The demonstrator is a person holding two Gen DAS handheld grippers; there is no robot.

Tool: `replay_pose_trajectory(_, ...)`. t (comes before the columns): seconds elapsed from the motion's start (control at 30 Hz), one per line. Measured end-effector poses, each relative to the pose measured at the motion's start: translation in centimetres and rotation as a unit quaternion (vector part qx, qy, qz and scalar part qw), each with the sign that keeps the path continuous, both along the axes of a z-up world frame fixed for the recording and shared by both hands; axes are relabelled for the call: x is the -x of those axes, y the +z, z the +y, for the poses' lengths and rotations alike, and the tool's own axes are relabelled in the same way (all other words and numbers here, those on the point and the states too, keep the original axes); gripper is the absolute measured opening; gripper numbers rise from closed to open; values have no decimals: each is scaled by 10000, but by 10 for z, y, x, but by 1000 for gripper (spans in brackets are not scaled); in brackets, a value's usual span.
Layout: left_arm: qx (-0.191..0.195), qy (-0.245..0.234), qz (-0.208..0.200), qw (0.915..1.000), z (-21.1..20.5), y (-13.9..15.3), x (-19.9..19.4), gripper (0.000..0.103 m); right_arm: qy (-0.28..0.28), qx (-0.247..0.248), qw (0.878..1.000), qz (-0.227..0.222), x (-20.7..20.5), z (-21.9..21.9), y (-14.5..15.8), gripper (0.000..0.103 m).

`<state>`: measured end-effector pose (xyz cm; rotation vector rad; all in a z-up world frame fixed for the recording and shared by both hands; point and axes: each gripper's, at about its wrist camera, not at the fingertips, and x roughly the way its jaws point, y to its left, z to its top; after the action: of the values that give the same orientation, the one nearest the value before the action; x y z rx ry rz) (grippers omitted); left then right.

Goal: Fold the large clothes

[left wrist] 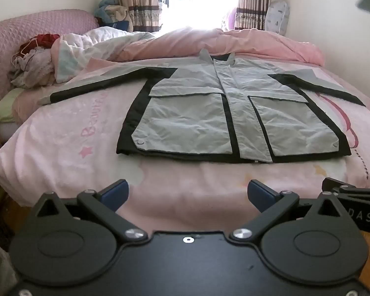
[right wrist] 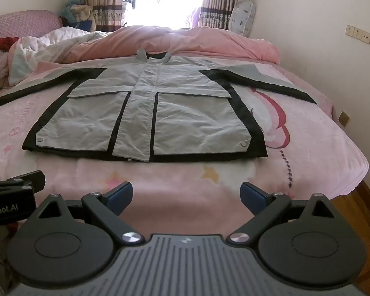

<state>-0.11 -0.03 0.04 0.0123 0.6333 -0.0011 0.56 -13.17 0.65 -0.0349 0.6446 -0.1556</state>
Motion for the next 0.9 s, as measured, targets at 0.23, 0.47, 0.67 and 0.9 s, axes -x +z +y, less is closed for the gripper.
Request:
replay_pose_trajectory(0.23,-89,-4,-72,9999,-3,1,5,103,-14,-5,10000,-9,0,-2,0,103)
replay_pose_trajectory(0.47,-13,24,33,10000,-4,-3,0,103,-2,15,10000,-21,1,-1,0,103)
replay_pose_trajectory(0.67,0,17,53,10000,-1,-2,0,103,-5,24,10000,-19,1,-1,0,103)
replay_pose_trajectory(0.9,-2,19,50,10000,0,-2,0,103,-8,28,10000,-16,1,0,0,103)
